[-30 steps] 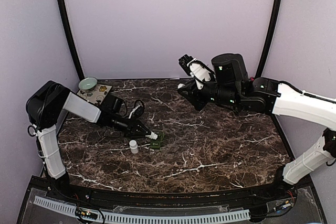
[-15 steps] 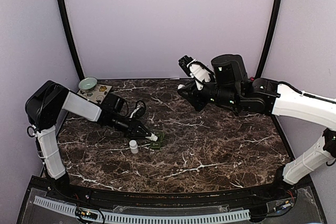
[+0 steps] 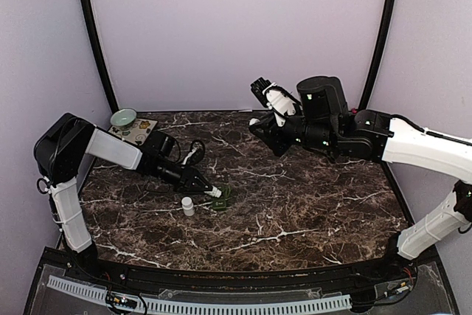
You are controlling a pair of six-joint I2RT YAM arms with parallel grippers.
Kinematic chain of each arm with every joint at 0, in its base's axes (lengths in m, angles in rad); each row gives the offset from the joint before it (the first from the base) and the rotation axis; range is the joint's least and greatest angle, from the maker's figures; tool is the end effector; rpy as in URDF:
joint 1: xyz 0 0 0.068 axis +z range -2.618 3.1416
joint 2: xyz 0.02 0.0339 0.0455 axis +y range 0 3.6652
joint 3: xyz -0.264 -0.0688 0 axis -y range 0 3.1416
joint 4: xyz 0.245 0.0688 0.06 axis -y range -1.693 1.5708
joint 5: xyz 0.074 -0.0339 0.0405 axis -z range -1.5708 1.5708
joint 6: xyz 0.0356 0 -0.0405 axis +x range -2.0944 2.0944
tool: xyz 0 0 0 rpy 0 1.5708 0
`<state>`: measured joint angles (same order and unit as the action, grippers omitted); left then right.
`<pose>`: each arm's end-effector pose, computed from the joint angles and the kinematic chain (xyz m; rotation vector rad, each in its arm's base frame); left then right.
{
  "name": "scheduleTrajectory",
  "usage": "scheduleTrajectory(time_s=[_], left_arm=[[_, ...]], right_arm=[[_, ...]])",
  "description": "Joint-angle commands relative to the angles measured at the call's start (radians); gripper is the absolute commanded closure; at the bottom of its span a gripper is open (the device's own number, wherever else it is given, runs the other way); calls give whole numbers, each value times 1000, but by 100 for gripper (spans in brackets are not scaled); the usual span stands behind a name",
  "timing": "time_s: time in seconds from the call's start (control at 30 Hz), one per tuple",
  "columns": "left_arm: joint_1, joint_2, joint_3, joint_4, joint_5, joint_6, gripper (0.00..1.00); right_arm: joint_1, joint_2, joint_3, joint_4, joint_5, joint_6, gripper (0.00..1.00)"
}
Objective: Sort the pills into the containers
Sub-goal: Pour the pill into the compartment of the pill container.
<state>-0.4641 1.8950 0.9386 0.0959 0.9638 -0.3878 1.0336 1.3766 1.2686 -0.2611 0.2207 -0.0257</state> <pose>0.3051 -0.1854 0.1266 0.5694 2.4345 -1.5452 0.1707 0.2714 0.3665 -0.8584 1.7597 0.4567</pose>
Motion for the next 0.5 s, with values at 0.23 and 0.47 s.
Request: scheduleTrajectory(time_s=[0.23, 0.47], left_arm=[[-7, -64, 42, -77, -26, 53, 100], [-8, -77, 51, -112, -36, 71, 100]], right_arm=[[6, 2, -8, 46, -8, -8, 91], [6, 4, -8, 47, -11, -8, 91]])
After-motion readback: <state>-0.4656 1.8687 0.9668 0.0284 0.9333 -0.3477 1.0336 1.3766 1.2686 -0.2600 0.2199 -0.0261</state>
